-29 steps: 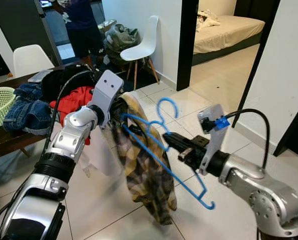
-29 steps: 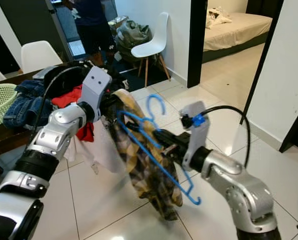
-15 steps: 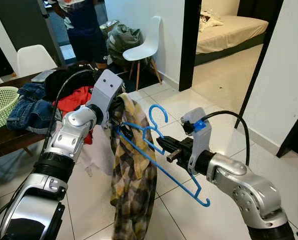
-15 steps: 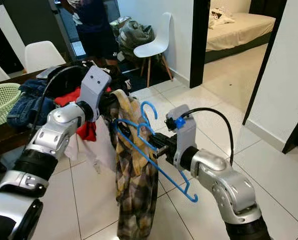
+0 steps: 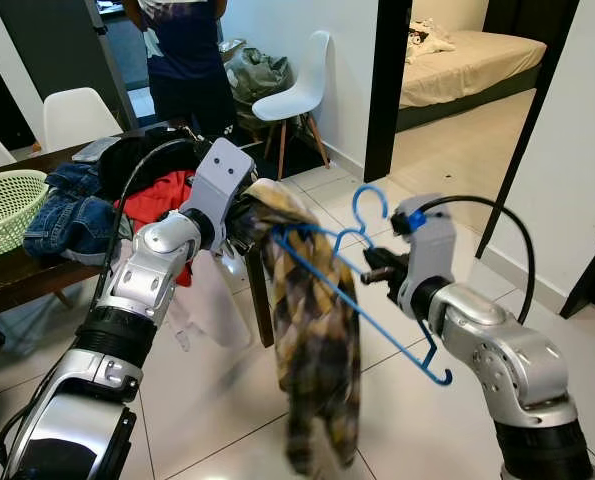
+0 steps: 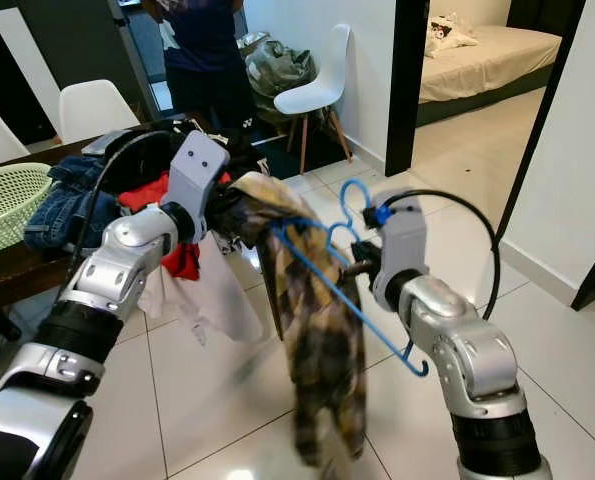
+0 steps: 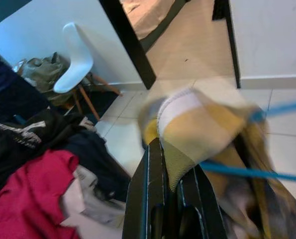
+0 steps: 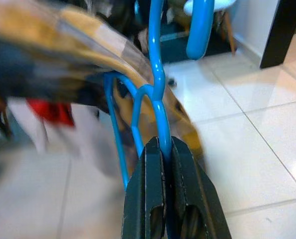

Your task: Hang hanger

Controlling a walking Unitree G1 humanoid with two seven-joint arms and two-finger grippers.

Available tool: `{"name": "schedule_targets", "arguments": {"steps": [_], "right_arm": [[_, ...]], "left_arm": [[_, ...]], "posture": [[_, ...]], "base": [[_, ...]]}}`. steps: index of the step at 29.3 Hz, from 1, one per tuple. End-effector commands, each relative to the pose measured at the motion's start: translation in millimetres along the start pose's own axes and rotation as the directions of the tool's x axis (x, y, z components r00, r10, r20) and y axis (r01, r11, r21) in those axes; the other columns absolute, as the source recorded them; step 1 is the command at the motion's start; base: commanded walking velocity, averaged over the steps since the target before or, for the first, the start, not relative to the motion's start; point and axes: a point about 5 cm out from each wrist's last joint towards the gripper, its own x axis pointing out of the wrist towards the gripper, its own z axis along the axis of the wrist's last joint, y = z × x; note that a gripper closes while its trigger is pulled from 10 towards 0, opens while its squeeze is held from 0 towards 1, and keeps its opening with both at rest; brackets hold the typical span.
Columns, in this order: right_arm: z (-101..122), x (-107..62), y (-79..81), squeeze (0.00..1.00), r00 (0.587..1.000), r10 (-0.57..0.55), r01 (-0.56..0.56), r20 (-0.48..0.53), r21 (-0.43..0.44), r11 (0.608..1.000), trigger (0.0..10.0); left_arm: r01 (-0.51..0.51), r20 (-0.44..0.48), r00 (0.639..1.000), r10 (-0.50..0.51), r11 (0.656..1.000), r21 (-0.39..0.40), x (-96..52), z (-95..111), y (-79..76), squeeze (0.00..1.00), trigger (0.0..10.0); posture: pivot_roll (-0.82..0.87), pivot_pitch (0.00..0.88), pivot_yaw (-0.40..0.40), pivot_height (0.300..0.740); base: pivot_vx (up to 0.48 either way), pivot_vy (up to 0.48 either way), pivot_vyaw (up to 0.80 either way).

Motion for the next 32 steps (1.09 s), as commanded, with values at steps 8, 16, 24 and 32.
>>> {"name": "schedule_targets", "arguments": {"steps": [8,16,24,32], "right_arm": [[32.8,-3.8,18.1,0.0,0.97,0.104,-0.134,0.219,0.127,0.983,10.0],[37.3,-8.6,14.5,0.0,0.954,0.112,-0.156,0.279,0.142,0.978,10.0],[21.2,-2.6,16.9,0.0,0.968,0.127,-0.152,0.216,0.101,0.983,10.0],[15.9,10.0,30.7,0.0,0.975,0.123,-0.139,0.185,0.078,0.987,10.0]], "left_arm": [[0.008,-0.013,1.0,-0.008,1.0,-0.023,-0.5,-5.6,-7.1,0.0,10.0],[-0.06,-0.025,0.998,0.061,0.997,0.047,-4.2,-1.6,18.4,0.0,10.0],[-0.11,0.013,0.994,0.11,0.993,0.046,-4.4,16.4,39.4,0.0,10.0],[0.031,0.148,0.989,-0.001,0.979,-0.201,12.3,44.7,1.8,0.0,10.0]], "posture": [[-0.14,0.0,0.097,0.74],[-0.14,0.0,0.103,0.74],[-0.13,0.0,0.098,0.74],[-0.12,0.0,0.096,0.74]], "base": [[0.0,0.0,0.0],[0.0,0.0,0.0],[0.0,0.0,0.0],[0.0,0.0,0.0]]}}
